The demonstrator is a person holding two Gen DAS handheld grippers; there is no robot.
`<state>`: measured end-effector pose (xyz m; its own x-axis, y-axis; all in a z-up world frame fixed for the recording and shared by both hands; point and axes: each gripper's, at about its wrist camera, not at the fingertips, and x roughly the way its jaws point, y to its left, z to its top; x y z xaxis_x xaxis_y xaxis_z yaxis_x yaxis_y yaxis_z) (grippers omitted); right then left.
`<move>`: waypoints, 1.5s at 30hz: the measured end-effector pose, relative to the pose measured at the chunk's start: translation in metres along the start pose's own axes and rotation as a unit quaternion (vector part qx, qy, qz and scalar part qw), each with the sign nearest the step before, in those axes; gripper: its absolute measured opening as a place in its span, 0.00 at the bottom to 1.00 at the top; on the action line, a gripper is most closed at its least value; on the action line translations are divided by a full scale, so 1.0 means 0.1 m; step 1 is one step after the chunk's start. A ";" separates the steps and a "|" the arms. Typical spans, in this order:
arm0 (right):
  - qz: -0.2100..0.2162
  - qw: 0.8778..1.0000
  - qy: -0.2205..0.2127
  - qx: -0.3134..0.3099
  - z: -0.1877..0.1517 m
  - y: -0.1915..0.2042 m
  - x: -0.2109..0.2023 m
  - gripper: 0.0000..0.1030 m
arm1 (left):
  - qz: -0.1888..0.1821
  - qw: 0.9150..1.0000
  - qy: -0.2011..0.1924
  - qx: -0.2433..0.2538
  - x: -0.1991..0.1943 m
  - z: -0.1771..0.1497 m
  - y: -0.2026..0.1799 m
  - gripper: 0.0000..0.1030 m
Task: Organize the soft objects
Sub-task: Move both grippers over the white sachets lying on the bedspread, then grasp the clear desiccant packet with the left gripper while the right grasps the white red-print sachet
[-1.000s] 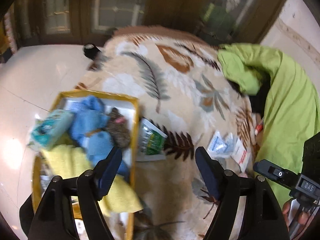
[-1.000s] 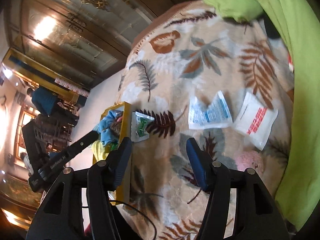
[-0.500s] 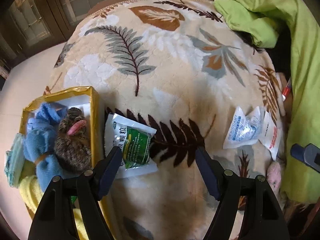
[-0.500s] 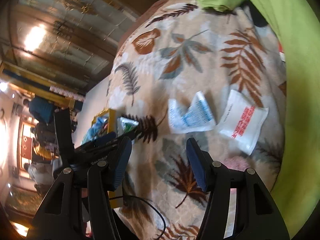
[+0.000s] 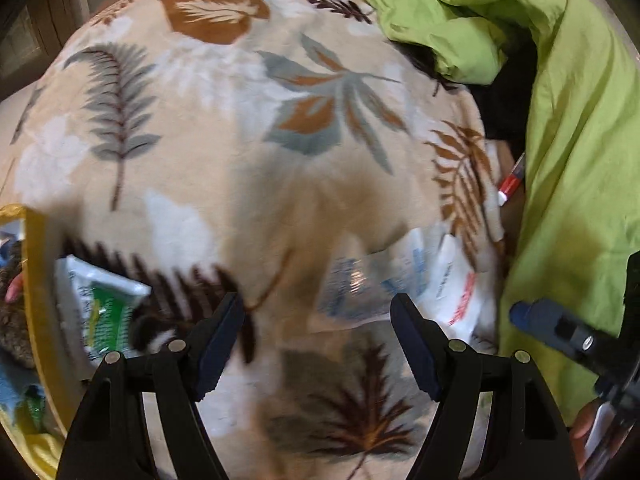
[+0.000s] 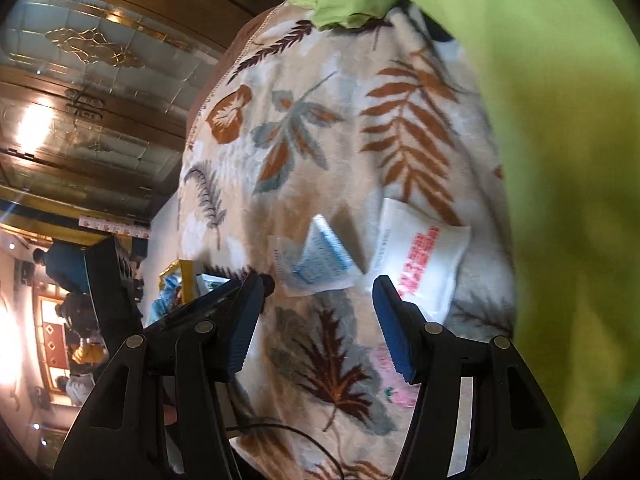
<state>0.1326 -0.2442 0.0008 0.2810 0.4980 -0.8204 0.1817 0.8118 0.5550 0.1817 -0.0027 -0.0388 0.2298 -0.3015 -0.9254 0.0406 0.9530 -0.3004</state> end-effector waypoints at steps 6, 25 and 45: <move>0.004 1.000 -0.007 0.013 0.03 -0.15 -0.10 0.56 | 0.017 0.969 -0.015 0.245 -0.03 -0.01 -0.54 0.74; -0.094 0.993 -0.006 0.073 0.08 -0.42 0.24 0.62 | 0.038 0.865 0.039 0.499 0.62 -0.17 -1.06 0.78; -0.248 0.965 0.023 -0.083 0.09 0.03 0.84 0.64 | 0.037 0.935 0.026 0.352 0.38 -0.17 -0.60 0.55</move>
<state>0.1650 -0.2029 -0.0650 0.1552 0.0448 -0.9869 0.1284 0.9896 0.0651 0.1710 -0.0718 -0.0597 0.2097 -0.2179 -0.9532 0.6601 0.7507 -0.0264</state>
